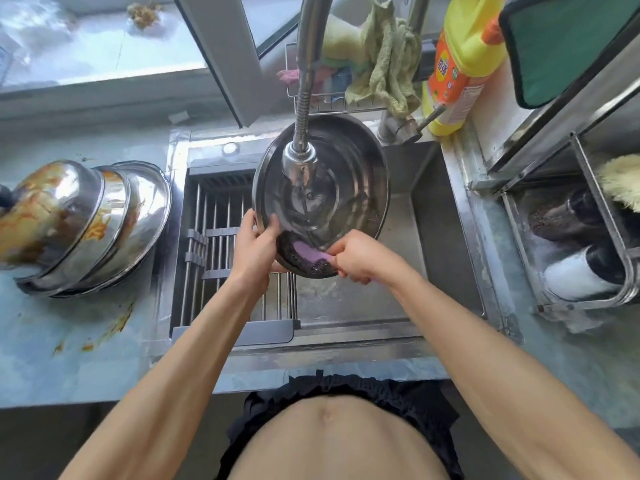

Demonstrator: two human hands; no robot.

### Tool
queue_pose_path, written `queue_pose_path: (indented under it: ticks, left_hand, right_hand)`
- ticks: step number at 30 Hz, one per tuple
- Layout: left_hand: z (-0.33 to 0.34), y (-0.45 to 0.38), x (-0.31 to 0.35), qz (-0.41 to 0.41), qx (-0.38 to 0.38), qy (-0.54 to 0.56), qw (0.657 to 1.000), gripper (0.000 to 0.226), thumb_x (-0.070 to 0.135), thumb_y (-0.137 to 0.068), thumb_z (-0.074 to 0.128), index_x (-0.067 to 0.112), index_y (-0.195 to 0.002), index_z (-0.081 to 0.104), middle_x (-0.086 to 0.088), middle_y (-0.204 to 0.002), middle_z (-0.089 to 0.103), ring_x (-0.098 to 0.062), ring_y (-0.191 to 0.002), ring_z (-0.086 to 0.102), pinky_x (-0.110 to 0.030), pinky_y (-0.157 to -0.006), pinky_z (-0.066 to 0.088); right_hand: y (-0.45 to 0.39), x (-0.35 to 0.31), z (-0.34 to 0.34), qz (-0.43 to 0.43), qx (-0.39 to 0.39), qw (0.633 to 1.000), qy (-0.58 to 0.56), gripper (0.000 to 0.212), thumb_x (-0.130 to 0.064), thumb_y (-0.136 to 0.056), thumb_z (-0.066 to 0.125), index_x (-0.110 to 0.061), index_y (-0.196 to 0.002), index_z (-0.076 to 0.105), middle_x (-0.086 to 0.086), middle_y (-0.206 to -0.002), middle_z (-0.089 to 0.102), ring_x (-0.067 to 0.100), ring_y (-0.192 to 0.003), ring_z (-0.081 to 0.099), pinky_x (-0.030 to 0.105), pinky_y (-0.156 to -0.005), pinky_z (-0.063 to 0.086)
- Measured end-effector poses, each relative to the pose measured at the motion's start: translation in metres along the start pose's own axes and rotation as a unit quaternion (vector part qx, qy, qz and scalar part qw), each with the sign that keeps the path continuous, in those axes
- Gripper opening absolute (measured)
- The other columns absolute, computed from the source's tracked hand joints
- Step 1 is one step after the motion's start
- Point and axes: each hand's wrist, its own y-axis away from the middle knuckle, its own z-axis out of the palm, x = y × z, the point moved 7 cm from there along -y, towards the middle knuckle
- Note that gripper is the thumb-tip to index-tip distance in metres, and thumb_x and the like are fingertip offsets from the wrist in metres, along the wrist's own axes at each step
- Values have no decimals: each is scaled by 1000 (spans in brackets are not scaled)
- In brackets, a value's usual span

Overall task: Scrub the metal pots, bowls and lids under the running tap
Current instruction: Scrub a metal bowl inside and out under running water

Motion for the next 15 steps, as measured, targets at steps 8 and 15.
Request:
queue_pose_path:
  ticks: [8,15]
  left_hand:
    - [2,7,-11,-38,-8,-62,997,18,22,-106,55,16,-122,60,-4,-104,78,-22,-93,76,-47,-71,64]
    - [18,13,-12,-44,-18,-47,998,24,23,-105,57,5,-120,52,-10,-99,78,-30,-83,77,-55,-59,63]
  right_hand:
    - [8,21,-50,33,189,914,356,37,-5,-99,41,-8,-130,59,15,-127,61,33,-116,61,37,-86,50]
    - [15,26,-13,62,73,981,167,29,-12,-92,55,-4,-119,64,20,-115,67,35,-99,67,35,-73,50]
